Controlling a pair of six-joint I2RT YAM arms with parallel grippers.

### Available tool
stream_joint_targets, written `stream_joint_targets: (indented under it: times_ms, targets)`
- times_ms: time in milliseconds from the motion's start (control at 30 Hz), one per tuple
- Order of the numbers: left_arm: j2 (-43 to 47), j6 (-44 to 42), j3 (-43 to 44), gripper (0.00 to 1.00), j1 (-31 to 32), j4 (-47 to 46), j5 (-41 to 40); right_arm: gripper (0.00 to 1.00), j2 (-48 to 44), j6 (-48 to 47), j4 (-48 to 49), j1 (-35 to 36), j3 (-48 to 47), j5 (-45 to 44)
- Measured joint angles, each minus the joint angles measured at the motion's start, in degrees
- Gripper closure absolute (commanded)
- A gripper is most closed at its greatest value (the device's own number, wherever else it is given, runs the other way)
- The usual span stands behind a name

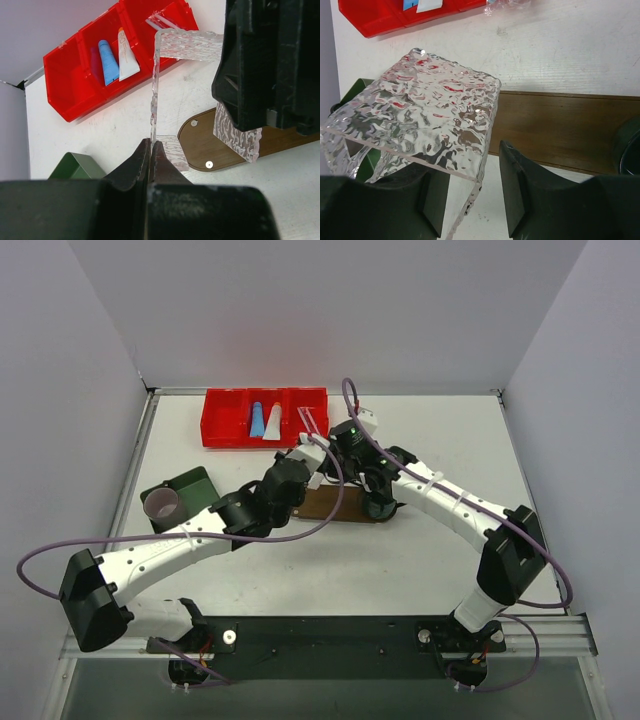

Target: Prepare toiletry sets of a toothbrush and toothpaste on the tray

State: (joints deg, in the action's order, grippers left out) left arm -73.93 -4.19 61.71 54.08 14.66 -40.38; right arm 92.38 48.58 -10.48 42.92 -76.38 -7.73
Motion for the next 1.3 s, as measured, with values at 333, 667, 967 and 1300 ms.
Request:
stream_joint_targets:
  times_ms: [333,667,967,1300]
  targets:
    - [-0.9,-2.9,-1.1,1.00,2.6,-2.7,-4.6,0.97,1.0,2.1,0.0,0.3,0.0,0.0]
    - [-1.0,-5.1,-2.0,0.63,4.6,-5.0,-4.8,1.00,1.2,6.1,2.3,0.2,0.9,-1.9]
    - [1.0,-3.9,-3.2,0.29,4.8,-4.8,3.0,1.00,-1.1,7.5,8.2,-0.8,7.8,-1.9]
    - [8.5,1.5,-3.2,0.11,-0.3,-3.7,22.0,1.00,-5.3,5.4,13.7,-6.0,11.7,2.3]
